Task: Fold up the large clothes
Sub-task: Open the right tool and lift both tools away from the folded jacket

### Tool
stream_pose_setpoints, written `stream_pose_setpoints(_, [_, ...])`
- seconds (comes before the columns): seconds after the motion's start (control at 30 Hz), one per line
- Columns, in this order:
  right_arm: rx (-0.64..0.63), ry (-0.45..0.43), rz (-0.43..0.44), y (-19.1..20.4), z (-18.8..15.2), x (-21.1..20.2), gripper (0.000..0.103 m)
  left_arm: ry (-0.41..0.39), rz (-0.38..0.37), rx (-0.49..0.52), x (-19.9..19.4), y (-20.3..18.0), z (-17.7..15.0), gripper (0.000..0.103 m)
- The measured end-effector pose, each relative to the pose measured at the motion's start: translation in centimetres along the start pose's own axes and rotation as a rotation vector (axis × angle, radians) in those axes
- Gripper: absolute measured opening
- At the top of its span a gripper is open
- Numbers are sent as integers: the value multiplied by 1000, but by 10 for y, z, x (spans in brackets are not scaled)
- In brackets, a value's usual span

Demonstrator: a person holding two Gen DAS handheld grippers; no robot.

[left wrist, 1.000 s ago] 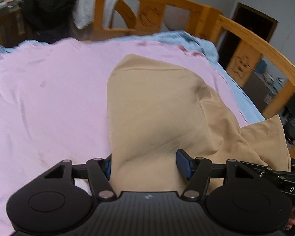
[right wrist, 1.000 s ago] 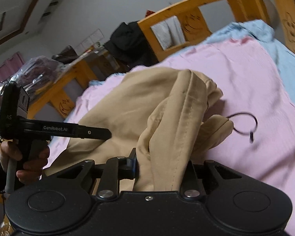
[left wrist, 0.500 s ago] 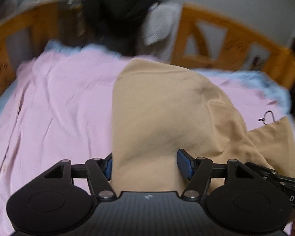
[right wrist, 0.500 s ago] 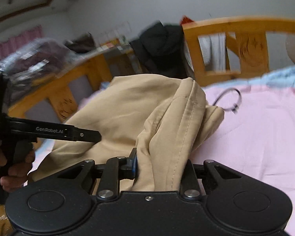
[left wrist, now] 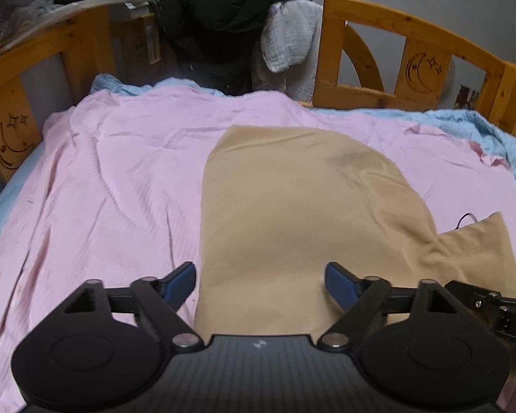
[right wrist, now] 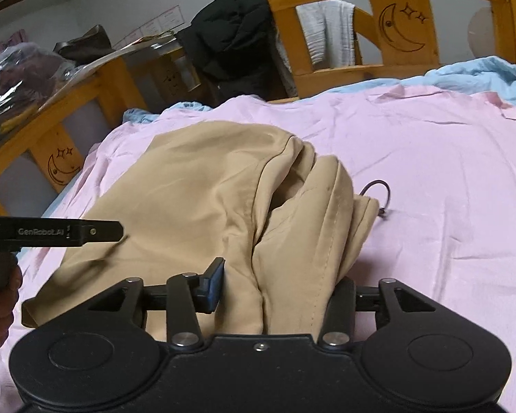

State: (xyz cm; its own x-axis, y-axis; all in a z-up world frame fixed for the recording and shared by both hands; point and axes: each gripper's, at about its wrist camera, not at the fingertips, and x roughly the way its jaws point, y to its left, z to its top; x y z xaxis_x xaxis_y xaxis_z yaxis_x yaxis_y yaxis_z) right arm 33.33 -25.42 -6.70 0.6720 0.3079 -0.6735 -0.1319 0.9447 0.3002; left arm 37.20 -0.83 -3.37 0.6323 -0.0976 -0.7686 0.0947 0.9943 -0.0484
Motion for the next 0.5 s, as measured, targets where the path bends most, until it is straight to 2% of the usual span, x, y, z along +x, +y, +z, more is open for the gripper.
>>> stream_pose_setpoints(0.1, [-9,-14,-24,5,0,-14,58,-27,7,7,-18,-1,-2,93])
stream_pose_setpoints(0.17, [-14,-32,-32,6,-1,-26,69,-45,6,7,-32,-2,-4,94])
stream_pose_setpoints(0.3, [-28,-90,-83,13,-3,-51,74,-84,-16,-3,-58,1,-7,98])
stream_pose_setpoints(0.37, [-42,-143,-94,19,-3,-66,80,-105,-24,-15,-72,3,-10,99])
stream_pose_setpoints(0.5, [-86,-241,-117,37,-5,-100,85,-143,-47,-30,-102,8,-18,102])
